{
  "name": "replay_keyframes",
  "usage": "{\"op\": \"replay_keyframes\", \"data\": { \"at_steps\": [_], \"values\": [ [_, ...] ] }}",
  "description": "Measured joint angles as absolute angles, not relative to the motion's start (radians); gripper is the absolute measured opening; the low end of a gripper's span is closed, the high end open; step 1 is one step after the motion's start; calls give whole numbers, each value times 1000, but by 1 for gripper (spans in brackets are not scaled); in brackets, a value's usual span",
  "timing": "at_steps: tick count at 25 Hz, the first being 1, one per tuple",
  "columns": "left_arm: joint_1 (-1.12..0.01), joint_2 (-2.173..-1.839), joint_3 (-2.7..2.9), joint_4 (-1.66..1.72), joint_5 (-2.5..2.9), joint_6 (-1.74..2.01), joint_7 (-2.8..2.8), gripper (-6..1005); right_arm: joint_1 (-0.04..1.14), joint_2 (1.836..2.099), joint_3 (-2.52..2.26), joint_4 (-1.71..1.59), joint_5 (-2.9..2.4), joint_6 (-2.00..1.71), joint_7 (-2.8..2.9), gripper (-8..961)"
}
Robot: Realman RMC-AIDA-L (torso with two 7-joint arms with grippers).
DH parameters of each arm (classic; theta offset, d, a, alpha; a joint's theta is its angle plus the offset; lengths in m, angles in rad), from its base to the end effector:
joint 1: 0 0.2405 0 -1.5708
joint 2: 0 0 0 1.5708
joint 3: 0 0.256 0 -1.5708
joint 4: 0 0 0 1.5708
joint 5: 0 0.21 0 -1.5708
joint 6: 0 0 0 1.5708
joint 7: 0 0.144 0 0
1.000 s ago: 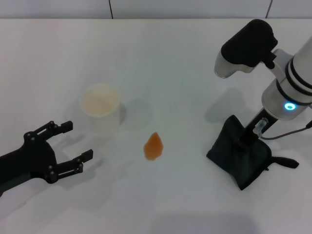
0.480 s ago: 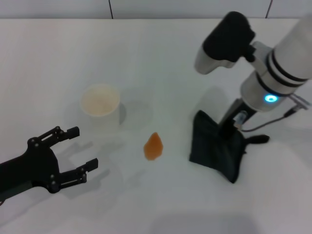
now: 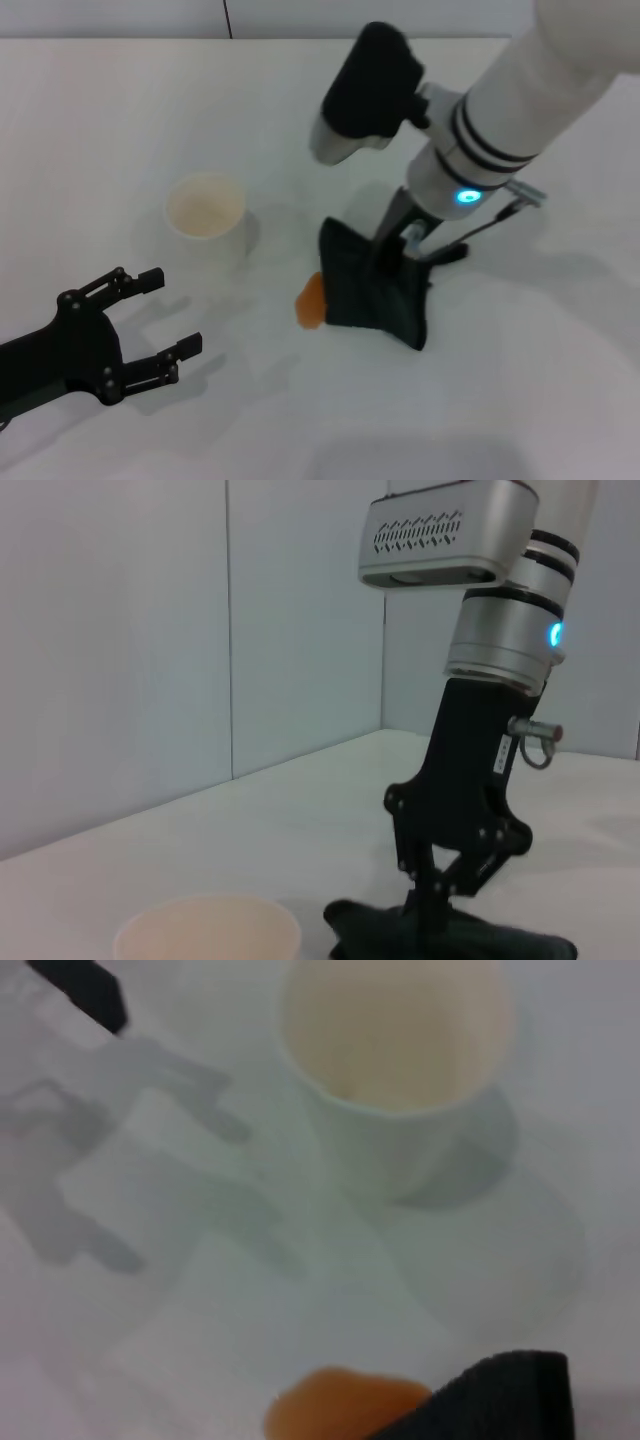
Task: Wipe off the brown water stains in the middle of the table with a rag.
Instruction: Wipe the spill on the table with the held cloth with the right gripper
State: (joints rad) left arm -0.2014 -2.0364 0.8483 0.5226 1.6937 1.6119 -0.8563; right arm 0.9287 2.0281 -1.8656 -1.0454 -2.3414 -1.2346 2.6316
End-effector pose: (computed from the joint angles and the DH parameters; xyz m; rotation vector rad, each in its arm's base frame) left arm -0.3328 0.2306 -0.0023 -2.5626 -0.3730 -0.7664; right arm 0.1012 0.3681 -0.0952 -2.8119 0.4655 -0.5817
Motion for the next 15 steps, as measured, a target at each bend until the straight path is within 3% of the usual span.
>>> {"op": "replay_keyframes", "data": {
  "at_steps": [15],
  "values": [
    [-200,-2039,844,523,1692,1612,-861,869,985,2028,-2057,-1012,-2096,-1094,2504,39]
  ]
}}
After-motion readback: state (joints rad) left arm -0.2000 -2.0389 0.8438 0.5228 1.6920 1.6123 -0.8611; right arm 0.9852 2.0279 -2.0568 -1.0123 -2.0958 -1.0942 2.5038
